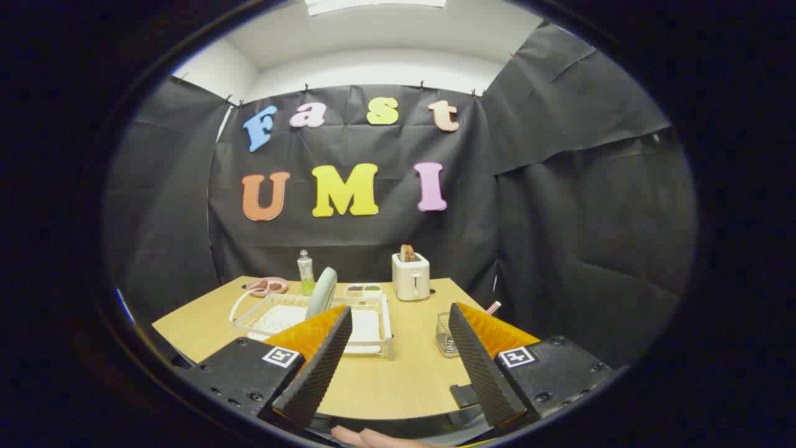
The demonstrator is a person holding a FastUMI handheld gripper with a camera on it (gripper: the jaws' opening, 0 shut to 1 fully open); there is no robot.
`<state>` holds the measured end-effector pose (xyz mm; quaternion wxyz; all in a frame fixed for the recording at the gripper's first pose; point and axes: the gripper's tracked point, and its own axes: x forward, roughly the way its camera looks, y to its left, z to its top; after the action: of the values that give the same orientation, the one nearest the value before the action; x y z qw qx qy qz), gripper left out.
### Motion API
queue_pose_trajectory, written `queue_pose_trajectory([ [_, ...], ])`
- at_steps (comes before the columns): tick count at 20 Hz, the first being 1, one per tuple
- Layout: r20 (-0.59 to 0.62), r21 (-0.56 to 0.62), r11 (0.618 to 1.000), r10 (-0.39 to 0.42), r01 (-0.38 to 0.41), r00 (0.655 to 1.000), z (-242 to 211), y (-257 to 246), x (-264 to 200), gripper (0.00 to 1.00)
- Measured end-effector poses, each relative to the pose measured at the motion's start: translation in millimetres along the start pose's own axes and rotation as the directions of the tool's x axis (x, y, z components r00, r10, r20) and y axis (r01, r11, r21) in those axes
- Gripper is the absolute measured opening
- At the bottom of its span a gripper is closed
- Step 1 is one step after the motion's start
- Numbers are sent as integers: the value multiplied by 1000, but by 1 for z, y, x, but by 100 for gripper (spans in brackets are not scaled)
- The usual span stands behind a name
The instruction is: Take the plate from the dish rack, then take the spoon from the basket and place it into the plate.
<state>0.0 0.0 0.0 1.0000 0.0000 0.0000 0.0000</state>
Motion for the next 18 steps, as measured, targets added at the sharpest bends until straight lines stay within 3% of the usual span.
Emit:
queue_pose_trajectory([
  [18,-14,0,1000,-5,5,1000,-5,1,7,100],
])
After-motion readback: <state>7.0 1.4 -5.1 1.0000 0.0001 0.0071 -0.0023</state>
